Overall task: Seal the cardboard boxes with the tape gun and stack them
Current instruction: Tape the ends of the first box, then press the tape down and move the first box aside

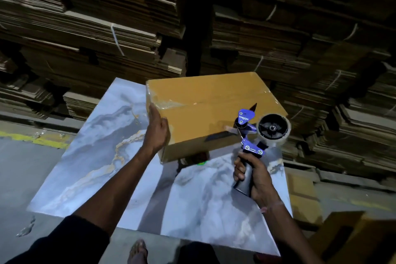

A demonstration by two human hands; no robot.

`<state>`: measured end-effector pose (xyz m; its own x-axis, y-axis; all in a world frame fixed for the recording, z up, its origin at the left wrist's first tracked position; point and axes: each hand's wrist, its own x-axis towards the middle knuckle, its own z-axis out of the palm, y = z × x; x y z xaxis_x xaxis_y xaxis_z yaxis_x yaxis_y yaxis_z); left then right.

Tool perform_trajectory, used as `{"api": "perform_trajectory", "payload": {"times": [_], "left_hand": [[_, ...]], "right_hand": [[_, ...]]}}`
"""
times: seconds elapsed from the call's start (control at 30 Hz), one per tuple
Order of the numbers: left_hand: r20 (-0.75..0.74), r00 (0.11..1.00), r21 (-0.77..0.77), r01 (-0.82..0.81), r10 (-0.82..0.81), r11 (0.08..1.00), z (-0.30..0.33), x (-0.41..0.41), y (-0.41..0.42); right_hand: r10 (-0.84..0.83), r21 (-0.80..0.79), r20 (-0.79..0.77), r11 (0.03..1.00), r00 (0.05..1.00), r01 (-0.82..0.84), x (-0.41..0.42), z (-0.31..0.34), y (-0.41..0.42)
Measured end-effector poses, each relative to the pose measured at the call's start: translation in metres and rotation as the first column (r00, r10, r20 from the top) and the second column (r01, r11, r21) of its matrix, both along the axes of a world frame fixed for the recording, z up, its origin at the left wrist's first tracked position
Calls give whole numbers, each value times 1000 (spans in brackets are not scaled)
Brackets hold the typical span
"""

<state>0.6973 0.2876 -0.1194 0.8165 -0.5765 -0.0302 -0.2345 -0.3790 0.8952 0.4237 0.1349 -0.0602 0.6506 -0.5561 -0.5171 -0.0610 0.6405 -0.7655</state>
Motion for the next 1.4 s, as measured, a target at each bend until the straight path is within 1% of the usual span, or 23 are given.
{"api": "perform_trajectory", "payload": {"times": [0.07, 0.1, 0.13, 0.17, 0.2, 0.27, 0.37, 0.43, 0.5, 0.57, 0.73, 1.03, 1.17, 1.23, 1.3, 1.37, 1.4], "left_hand": [[215, 976, 171, -75, 37, 982, 0, -5, -9], [350, 937, 256, -91, -4, 962, -1, -8, -13], [467, 880, 334, -91, -81, 938, 0, -10, -18], [546, 821, 405, -82, -168, 911, 1, -14, -23], [580, 773, 477, -65, -258, 876, 4, -20, -28], [587, 706, 571, -14, -397, 821, 6, -33, -37], [557, 635, 616, 116, -535, 779, 9, -50, -53], [539, 584, 641, 183, -606, 746, 11, -57, -67], [525, 554, 666, 206, -647, 717, 13, -61, -81], [528, 544, 681, 187, -651, 708, 14, -63, -89], [556, 537, 668, 166, -634, 726, 12, -62, -89], [568, 529, 670, 147, -630, 728, 11, -61, -91], [574, 524, 667, 146, -629, 731, 9, -62, -93], [567, 523, 667, 161, -636, 727, 10, -63, -95], [571, 504, 658, 191, -648, 728, 11, -65, -100], [562, 484, 657, 233, -671, 717, 12, -66, -110], [557, 473, 656, 254, -683, 711, 12, -66, -116]], "right_hand": [[-45, 10, -33, 999, 998, 45, -21, -7, -11], [-60, 10, -50, 998, 997, 60, -29, -11, -17], [-71, 14, -65, 997, 995, 72, -37, -15, -22], [-81, 26, -75, 996, 994, 83, -44, -21, -27], [-87, 45, -79, 995, 993, 91, -51, -28, -32], [-102, 84, -83, 990, 991, 109, -62, -43, -42], [-131, 147, -86, 979, 988, 142, -75, -67, -55], [-143, 209, -92, 965, 985, 160, -83, -84, -62], [-145, 272, -97, 948, 985, 167, -91, -101, -70], [-149, 306, -116, 935, 982, 178, -99, -117, -78], [-155, 335, -174, 919, 972, 206, -113, -146, -92], [-141, 385, -205, 898, 968, 212, -120, -166, -101], [-118, 460, -234, 861, 965, 217, -112, -166, -102], [-112, 448, -291, 862, 950, 239, -106, -164, -102], [-103, 386, -373, 886, 922, 256, -100, -159, -101], [-85, 256, -487, 937, 869, 236, -96, -155, -102], [-68, 187, -546, 962, 835, 201, -95, -153, -102]]}}
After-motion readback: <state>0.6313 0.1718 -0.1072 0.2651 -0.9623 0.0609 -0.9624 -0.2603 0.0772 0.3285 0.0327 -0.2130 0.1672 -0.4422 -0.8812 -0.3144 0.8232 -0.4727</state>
